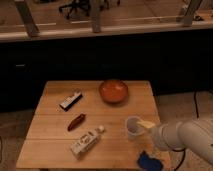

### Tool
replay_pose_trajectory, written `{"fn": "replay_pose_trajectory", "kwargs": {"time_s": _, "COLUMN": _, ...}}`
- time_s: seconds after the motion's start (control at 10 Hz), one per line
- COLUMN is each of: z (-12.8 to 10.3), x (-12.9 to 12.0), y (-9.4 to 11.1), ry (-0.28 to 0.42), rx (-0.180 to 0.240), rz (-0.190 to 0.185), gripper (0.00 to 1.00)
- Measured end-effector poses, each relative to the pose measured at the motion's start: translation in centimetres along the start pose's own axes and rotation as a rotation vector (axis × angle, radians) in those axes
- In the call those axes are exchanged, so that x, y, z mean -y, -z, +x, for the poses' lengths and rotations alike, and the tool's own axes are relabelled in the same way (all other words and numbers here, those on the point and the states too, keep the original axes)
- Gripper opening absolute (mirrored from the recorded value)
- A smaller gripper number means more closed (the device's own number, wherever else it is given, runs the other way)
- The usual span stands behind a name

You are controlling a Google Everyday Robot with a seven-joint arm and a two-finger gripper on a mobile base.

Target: Place the white sponge in the ceramic cup

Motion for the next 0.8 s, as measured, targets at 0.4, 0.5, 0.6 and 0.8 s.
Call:
{"fn": "replay_pose_trajectory", "kwargs": {"time_s": 0.4, "z": -0.15, "x": 0.02, "y": -0.04, "ry": 0.008, "rx": 0.006, "rz": 0.009, "gripper": 0.80}}
{"fn": "replay_pose_trajectory", "kwargs": {"time_s": 0.5, "z": -0.21, "x": 0.05, "y": -0.05, "ry": 0.011, "rx": 0.008, "rz": 0.012, "gripper": 0.80}}
{"fn": "replay_pose_trajectory", "kwargs": {"time_s": 0.6, "z": -0.27, "x": 0.07, "y": -0.07, "ry": 0.015, "rx": 0.010, "rz": 0.014, "gripper": 0.80}}
{"fn": "replay_pose_trajectory", "kwargs": {"time_s": 0.8, "z": -0.35, "x": 0.09, "y": -0.19, "ry": 0.020, "rx": 0.014, "rz": 0.017, "gripper": 0.80}}
